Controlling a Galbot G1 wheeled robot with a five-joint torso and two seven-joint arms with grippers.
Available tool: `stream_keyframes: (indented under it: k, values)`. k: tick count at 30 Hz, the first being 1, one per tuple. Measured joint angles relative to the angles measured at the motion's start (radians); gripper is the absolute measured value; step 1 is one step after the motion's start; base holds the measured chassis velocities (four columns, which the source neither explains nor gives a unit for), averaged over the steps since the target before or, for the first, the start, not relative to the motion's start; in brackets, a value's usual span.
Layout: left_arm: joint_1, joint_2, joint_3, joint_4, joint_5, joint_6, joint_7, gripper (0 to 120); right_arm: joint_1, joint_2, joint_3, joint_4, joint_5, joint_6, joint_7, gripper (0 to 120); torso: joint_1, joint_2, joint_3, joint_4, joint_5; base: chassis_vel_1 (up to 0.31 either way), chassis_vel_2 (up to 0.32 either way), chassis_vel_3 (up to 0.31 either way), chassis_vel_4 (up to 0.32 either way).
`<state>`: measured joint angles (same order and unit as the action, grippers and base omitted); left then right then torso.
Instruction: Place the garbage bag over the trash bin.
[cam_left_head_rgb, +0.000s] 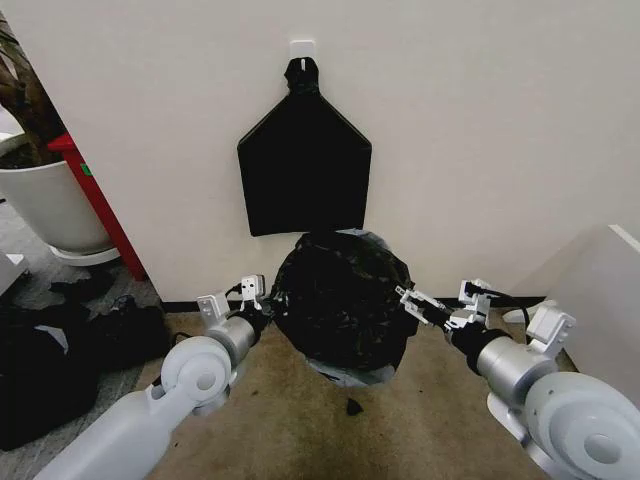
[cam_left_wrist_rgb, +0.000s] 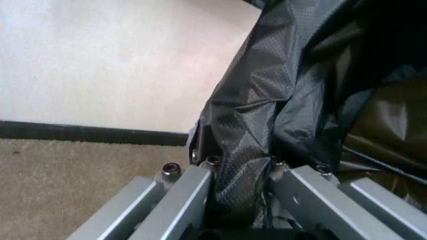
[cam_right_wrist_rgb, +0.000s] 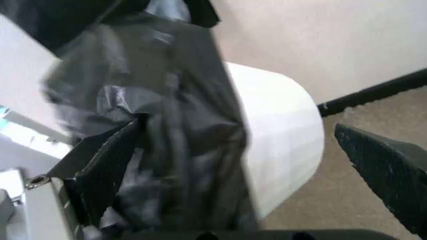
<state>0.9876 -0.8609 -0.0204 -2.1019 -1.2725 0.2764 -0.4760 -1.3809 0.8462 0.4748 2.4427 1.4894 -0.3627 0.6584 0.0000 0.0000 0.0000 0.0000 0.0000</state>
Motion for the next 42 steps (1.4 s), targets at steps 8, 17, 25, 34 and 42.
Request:
stream_keyframes:
  k: [8,17,25,34,42]
  values:
    - [0.004,0.005,-0.006,0.005,-0.001,0.000,0.005,0,-0.010,0.011,0.020,-0.006,-0.003,0.003,-0.021,100,0.000,0.000,0.000,0.0000,0.0000,0.000,0.000,0.000,0.000]
    - [0.004,0.005,-0.008,0.018,0.001,0.000,0.009,0,-0.012,0.008,0.032,0.054,0.075,0.009,0.004,100,0.000,0.000,0.000,0.0000,-0.0002,0.000,0.000,0.000,0.000]
    - [0.005,0.005,-0.008,0.011,0.001,0.000,0.012,0,0.027,0.003,0.041,0.022,0.141,0.022,0.021,100,0.000,0.000,0.000,0.0001,0.0000,0.000,0.000,0.000,0.000]
    - [0.006,0.009,-0.010,0.000,-0.001,-0.003,0.014,0,0.025,0.017,0.040,-0.017,0.144,0.018,0.015,100,0.000,0.000,0.000,0.0000,-0.0001,0.000,0.000,0.000,0.000]
    - [0.005,0.013,-0.014,-0.002,-0.001,-0.004,0.019,0,0.022,0.024,0.060,-0.048,0.181,0.019,-0.022,100,0.000,0.000,0.000,0.0000,-0.0001,0.000,0.000,0.000,0.000]
